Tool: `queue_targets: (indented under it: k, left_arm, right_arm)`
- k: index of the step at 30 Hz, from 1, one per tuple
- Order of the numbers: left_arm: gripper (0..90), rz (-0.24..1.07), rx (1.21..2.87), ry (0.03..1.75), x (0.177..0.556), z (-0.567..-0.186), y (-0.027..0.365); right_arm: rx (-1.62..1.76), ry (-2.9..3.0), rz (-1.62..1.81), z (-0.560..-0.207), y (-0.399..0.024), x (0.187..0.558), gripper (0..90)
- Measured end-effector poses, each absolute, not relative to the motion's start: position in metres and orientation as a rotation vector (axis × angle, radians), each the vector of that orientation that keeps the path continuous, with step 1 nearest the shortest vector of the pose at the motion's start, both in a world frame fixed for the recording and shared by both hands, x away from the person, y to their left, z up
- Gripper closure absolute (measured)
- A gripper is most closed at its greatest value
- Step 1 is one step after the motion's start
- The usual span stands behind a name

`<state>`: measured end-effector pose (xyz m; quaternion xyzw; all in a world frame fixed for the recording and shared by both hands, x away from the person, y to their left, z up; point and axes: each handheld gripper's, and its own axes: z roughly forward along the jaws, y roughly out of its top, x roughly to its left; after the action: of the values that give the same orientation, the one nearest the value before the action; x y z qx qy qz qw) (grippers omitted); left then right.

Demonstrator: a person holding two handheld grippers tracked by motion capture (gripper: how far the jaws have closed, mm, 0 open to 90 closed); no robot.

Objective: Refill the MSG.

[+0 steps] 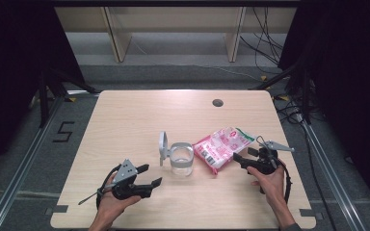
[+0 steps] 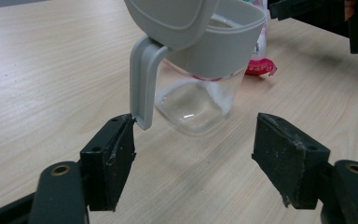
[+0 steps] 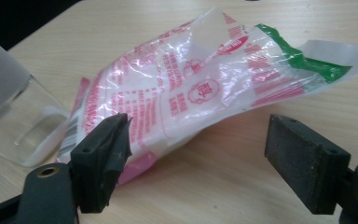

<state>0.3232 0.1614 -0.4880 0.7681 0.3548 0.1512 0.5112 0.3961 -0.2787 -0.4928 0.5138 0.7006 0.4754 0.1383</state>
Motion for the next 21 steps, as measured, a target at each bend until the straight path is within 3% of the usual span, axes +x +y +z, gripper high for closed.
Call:
queue_targets:
  k: [21]
  left_arm:
    - [28.4, 0.362, 1.865, 0.851, 0.322, -0.488, 0.159]
  right_arm:
    - [1.470, 2.083, 1.356, -0.503, -0.258, 0.416, 24.7]
